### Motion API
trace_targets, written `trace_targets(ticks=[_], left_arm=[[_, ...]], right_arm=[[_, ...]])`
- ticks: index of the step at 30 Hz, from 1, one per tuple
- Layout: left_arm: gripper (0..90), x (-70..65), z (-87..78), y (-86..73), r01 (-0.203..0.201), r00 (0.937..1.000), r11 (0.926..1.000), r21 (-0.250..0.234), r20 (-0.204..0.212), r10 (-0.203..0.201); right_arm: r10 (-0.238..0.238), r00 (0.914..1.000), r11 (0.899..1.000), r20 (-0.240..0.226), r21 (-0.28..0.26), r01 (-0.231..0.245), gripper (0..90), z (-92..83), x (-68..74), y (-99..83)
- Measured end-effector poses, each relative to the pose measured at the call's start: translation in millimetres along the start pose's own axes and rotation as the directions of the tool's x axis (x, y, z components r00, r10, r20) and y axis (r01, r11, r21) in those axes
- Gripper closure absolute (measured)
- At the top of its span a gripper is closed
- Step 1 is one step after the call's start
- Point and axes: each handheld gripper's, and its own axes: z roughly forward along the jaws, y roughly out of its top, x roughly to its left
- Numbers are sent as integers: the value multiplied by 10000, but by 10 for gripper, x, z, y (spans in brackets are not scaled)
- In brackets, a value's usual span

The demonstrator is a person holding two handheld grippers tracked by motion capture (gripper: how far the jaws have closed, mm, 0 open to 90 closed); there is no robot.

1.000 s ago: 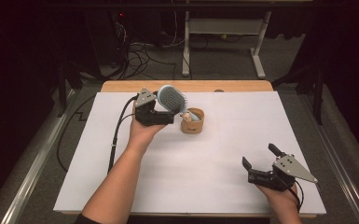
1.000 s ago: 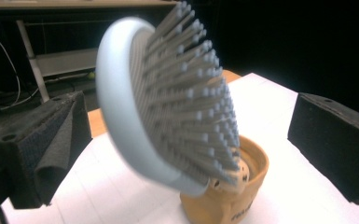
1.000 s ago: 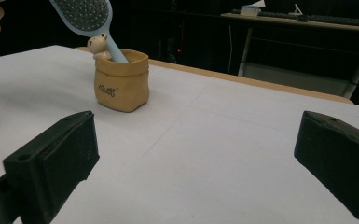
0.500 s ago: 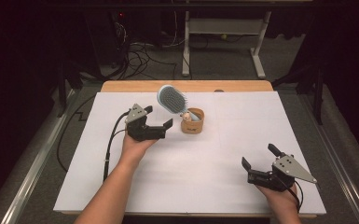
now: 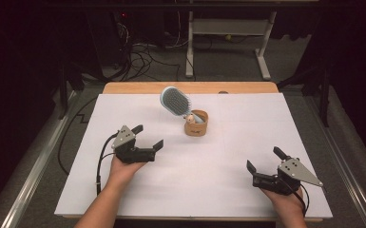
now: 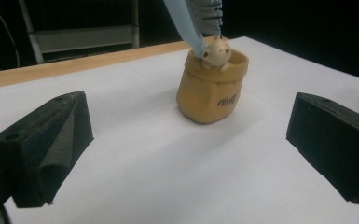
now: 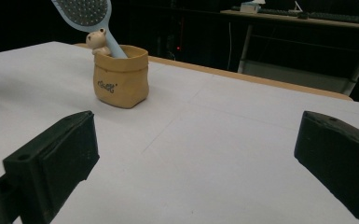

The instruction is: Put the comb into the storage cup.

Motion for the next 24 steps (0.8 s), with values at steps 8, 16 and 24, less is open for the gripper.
trace_targets(ticks=[8,16,24], left_arm=[[10,19,-407,33,-386,9993,9993,-11,24,386],[4,96,-724,109,-284,9996,9996,-66,-70,284],[4,137,-899,130,-792,9965,9968,-124,-271,789]], right_arm=[[-16,10000,10000,20,-22,16,1,-5,-2,-1],[2,10000,10000,48,-82,-2,1,-18,-6,-1],[9,10000,9997,40,-234,-8,1,-78,26,1]])
